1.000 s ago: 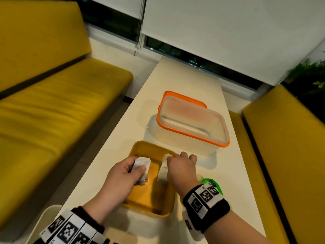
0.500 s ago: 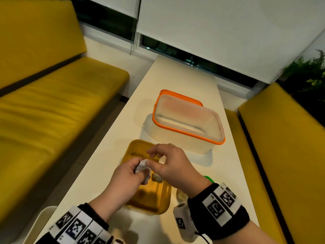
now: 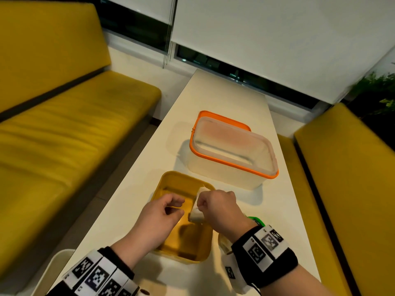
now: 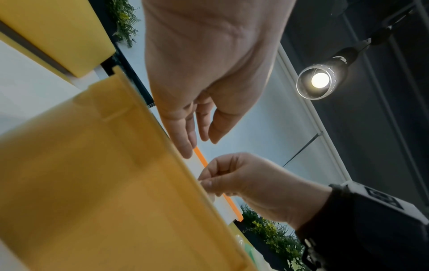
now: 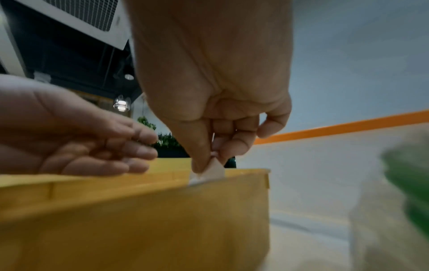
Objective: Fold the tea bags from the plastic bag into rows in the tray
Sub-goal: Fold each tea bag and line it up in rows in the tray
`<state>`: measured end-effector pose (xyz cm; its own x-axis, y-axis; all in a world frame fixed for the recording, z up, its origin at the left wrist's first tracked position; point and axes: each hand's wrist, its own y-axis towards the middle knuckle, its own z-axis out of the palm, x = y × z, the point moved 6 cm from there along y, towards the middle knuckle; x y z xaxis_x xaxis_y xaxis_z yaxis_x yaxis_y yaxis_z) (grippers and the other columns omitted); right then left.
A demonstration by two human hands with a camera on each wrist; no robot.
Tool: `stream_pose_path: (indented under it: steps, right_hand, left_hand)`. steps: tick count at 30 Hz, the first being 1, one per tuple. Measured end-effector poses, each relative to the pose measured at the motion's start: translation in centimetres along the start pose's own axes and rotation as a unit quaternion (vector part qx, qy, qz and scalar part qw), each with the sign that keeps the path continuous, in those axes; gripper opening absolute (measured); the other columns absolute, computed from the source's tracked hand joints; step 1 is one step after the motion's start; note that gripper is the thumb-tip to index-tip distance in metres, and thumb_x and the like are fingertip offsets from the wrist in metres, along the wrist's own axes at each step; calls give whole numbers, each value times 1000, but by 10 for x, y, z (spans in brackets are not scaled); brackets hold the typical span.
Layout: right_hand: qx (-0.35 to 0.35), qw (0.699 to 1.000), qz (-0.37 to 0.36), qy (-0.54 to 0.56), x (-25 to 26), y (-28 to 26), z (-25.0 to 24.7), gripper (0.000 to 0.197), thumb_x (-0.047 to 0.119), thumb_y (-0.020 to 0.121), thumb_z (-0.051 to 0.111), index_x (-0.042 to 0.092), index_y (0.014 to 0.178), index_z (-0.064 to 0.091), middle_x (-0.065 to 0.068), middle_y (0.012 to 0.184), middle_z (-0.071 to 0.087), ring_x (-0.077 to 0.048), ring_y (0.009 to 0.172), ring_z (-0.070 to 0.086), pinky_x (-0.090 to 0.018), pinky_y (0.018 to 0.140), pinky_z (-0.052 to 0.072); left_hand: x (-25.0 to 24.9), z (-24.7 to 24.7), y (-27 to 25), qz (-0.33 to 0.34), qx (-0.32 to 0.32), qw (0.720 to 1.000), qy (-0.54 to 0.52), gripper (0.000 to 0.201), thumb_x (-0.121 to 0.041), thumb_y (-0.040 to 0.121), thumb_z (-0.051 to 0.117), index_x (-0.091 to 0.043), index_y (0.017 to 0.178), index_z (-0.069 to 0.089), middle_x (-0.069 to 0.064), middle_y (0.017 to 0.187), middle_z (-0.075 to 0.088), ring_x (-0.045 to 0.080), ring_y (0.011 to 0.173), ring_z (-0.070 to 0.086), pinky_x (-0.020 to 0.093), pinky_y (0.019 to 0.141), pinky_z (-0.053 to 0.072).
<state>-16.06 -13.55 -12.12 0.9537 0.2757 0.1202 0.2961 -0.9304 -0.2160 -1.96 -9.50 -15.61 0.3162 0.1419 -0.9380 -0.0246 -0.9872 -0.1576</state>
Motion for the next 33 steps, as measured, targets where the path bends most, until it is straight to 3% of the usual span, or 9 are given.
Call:
stream_pose_path:
  steps: [7,16,19,22,25,27,30,33]
  right_hand:
    - [-3,996,17,-93,-3,10,13,20,28,89,54,21,105,62,-4,105,65,-25,105,50,-41,91,29]
    - [-15,989,30,-141,-1,12,25,31,37,82,62,21,108,59,-3,107,62,-27,107,48,-44,87,28]
    - [-39,993,25,-112,1,5,19,27,29,84,59,20,110,58,-4,111,59,-27,109,44,-44,88,28]
    - [-109,993,42,-17,-10,-17,-4,25,31,91,48,23,113,59,1,116,58,-25,112,44,-40,89,29]
    - [-196,970,109,95,-56,-60,-22,23,35,91,50,27,109,63,7,113,62,-19,110,49,-35,90,38]
    - [-217,946,194,143,-103,-96,-17,24,33,91,54,26,112,62,6,113,62,-16,108,51,-31,90,41]
    - [-140,920,327,166,-158,-135,18,42,43,92,52,18,126,53,-1,119,63,-19,109,56,-29,90,46]
    - [-2,891,397,220,-174,-145,62,57,55,92,44,9,125,50,-10,120,63,-24,106,61,-33,88,50]
  left_hand:
    - [-1,-9,-1,14,-36,999,-5,15,-20,86,65,-31,96,65,-17,96,66,0,93,59,10,72,42]
    - [1,-7,-4,12,-37,999,-16,14,-14,83,68,-27,90,67,-10,89,69,4,87,63,17,75,47]
    - [-2,-6,-5,18,-38,999,-11,15,-15,83,68,-29,88,67,-9,86,70,4,85,64,20,76,48]
    - [-9,-3,-5,30,-27,999,-2,16,-16,84,68,-32,88,66,-11,87,69,5,86,63,19,73,46]
    - [-23,3,-6,42,7,999,11,18,-18,84,67,-35,88,65,-14,90,69,4,90,62,21,76,45]
    - [-37,15,-8,54,37,998,17,18,-18,85,67,-36,88,65,-15,91,69,3,92,62,18,76,45]
    - [-62,45,-3,75,95,990,67,16,-19,86,65,-35,85,67,-15,90,68,1,89,61,9,68,44]
    - [-87,91,9,123,135,963,198,13,-23,88,60,-30,93,70,-13,97,69,3,90,59,15,73,41]
